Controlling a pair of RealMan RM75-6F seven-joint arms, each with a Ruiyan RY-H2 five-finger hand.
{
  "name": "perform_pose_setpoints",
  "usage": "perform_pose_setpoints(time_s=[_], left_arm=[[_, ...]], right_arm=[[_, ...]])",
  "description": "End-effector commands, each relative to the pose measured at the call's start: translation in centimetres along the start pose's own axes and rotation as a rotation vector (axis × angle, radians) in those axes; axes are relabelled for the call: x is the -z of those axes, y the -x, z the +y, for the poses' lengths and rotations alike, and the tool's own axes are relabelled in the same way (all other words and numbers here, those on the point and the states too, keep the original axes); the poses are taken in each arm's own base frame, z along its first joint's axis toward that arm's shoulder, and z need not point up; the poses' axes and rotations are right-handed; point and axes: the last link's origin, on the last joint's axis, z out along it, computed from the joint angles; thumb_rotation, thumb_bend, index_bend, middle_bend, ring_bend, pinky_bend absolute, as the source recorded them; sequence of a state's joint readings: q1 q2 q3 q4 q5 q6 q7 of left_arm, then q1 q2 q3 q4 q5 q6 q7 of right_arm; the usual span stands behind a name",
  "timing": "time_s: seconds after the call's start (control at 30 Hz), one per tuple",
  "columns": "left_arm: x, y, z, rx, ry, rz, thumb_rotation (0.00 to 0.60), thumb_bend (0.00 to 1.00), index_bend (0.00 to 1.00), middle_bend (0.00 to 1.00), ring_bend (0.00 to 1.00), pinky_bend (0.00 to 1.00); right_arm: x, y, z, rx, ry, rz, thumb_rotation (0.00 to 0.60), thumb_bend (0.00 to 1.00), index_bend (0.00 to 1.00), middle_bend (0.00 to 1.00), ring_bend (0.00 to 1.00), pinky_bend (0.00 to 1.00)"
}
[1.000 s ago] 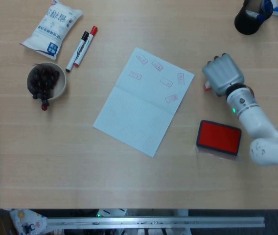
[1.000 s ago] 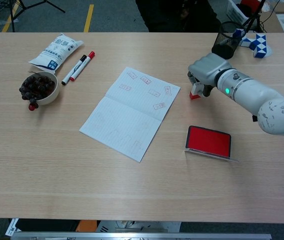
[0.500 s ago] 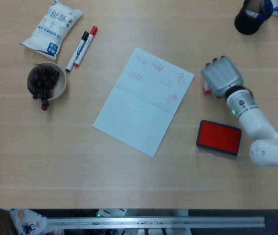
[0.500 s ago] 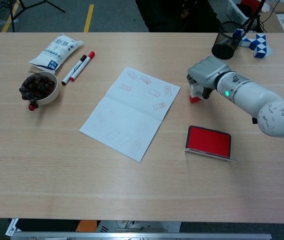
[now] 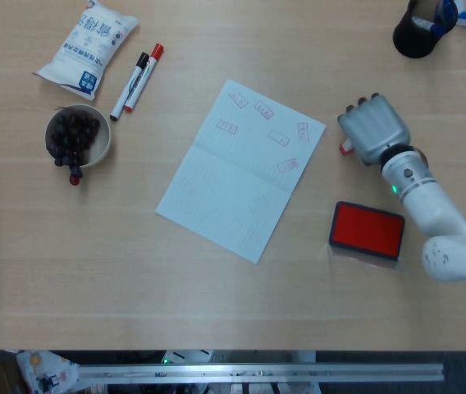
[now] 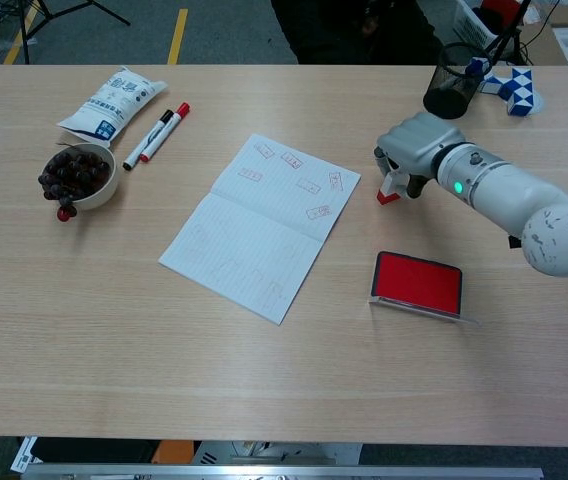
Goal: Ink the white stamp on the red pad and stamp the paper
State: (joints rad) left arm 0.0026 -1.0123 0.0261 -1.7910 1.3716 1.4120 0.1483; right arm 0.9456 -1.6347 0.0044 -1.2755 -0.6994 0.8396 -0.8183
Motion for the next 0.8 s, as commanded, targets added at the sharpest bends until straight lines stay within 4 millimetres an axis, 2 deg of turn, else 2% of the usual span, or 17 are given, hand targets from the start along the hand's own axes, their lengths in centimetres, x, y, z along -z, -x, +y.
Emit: perform_pose_setpoints(time_s=[0.03, 0.2, 0.4, 0.67, 0.8], left_arm=[[0.0, 0.0, 0.0, 0.0, 0.002, 0.0, 0.6, 0.17, 0.07, 0.07, 0.18, 0.1], [-0.1, -0.2, 0.1, 0.002, 0.004, 0.001, 0.6, 0.17, 0.07, 0.07, 0.18, 0.1], [-0.4, -0.4, 0.2, 0.015, 0.01, 0.028, 0.6, 0.17, 0.07, 0.07, 0.18, 0.1], [-1.2, -0.4, 0.2, 0.027, 0.007, 0.089, 0.6, 0.17, 0.07, 0.07, 0.18, 0.1], [-1.4, -0.5, 0.5, 0.041, 0.022, 0.123, 0.6, 0.17, 0.07, 0.07, 0.18, 0.1]], right_arm=[[0.1, -0.2, 0.1, -0.004, 0.0, 0.006, 0.6, 0.32, 0.44, 0.4, 0.32, 0.35], [0.7, -1.1, 0.6, -0.023, 0.005, 0.03, 0.6, 0.32, 0.36, 0.38, 0.3, 0.33], [2.8, -2.7, 2.4, -0.073, 0.019, 0.086, 0.6, 0.32, 0.34, 0.37, 0.29, 0.32], [8.3, -3.7, 6.7, -0.159, 0.112, 0.189, 0.6, 0.33, 0.36, 0.37, 0.29, 0.32], [11.7, -3.0, 9.2, -0.148, 0.186, 0.25, 0.6, 0.33, 0.42, 0.4, 0.31, 0.32]])
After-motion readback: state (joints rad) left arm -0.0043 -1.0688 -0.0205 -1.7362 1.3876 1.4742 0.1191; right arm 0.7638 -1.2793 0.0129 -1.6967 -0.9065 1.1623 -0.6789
